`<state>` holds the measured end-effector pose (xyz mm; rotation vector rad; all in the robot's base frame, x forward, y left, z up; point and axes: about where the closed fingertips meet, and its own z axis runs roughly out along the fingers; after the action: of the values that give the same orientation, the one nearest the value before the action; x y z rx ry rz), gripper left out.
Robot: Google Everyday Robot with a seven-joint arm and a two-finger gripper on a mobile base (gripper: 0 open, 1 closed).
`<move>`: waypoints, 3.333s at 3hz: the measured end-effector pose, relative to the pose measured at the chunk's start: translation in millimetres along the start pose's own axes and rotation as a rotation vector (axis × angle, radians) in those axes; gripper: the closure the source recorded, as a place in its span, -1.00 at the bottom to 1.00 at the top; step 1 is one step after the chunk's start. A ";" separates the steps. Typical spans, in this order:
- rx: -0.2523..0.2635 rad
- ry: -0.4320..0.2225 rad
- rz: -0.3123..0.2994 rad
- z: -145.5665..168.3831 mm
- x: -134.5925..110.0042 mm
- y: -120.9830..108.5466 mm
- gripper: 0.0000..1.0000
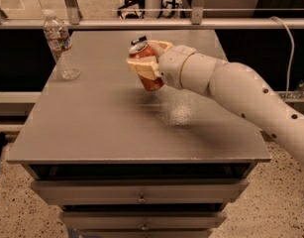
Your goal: Place coke can upright
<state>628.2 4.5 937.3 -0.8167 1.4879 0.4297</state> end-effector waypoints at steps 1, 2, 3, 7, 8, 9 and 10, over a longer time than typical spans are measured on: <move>-0.026 -0.005 0.019 -6.9 0.5 5.8 1.00; -0.030 -0.004 0.071 -13.3 5.3 7.3 1.00; -0.026 -0.009 0.157 -22.1 15.6 6.5 0.94; -0.057 -0.050 0.183 -43.8 40.4 10.1 -0.92; -0.045 -0.037 0.170 -56.7 42.2 5.0 -1.00; -0.032 -0.019 0.144 -72.6 40.0 -3.7 -1.00; -0.018 0.001 0.107 -110.2 27.3 -38.1 -1.00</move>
Offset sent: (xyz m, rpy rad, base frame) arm -0.0192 -0.0156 -0.0109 0.0947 0.1025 0.0109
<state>580.1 -105.0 930.9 -0.7537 1.5356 0.5237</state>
